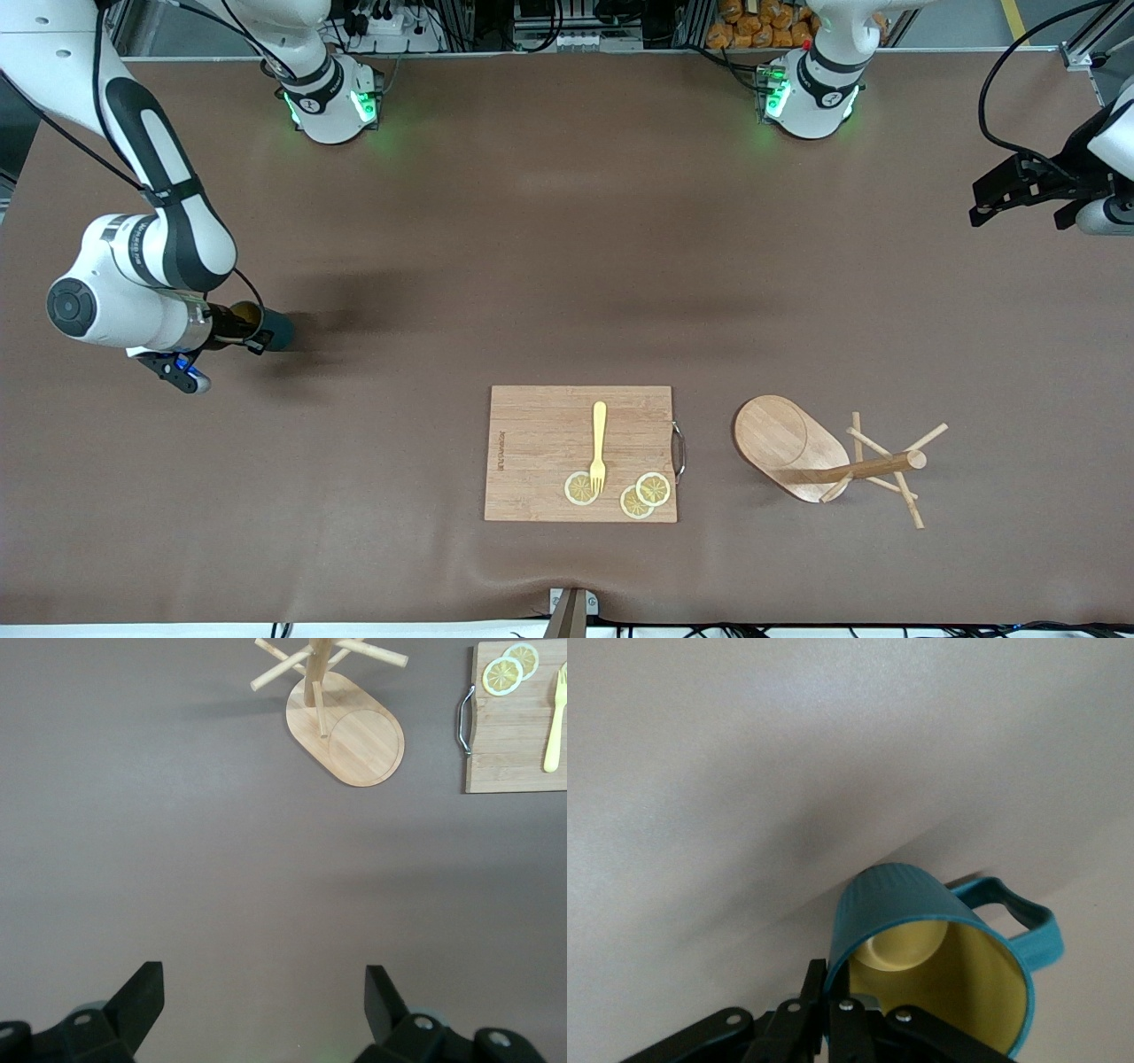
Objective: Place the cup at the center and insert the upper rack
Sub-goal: 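Reach the right gripper to the teal mug and grasp its body, then lift the teal mug with the right gripper toward the table center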
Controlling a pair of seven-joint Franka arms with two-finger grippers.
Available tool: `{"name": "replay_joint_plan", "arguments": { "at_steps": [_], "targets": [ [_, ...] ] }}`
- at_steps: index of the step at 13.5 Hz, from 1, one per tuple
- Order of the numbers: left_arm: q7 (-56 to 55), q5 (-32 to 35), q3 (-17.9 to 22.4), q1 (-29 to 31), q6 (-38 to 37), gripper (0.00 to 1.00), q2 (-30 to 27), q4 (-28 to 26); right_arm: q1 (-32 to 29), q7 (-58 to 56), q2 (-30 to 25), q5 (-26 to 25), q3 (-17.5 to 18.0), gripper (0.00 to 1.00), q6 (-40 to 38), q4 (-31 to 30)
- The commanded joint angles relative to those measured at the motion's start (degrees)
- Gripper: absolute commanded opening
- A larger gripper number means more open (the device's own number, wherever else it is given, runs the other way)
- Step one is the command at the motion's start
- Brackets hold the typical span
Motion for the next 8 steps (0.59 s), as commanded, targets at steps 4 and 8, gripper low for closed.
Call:
{"name": "replay_joint_plan", "arguments": {
  "at_steps": [4, 8],
  "targets": [
    [-0.6, -0.6, -0.2, 0.5, -0.9, 1.00, -0.8, 0.0, 5.2, 13.1, -4.4, -1.1, 8.0, 0.00, -9.7, 5.9],
    [-0.5, -0.7, 0.0, 0.6, -0.9, 1.00, -0.7, 0.2, 5.5, 27.3, -4.3, -0.3, 20.4, 0.00, -17.4, 14.4]
  ]
}}
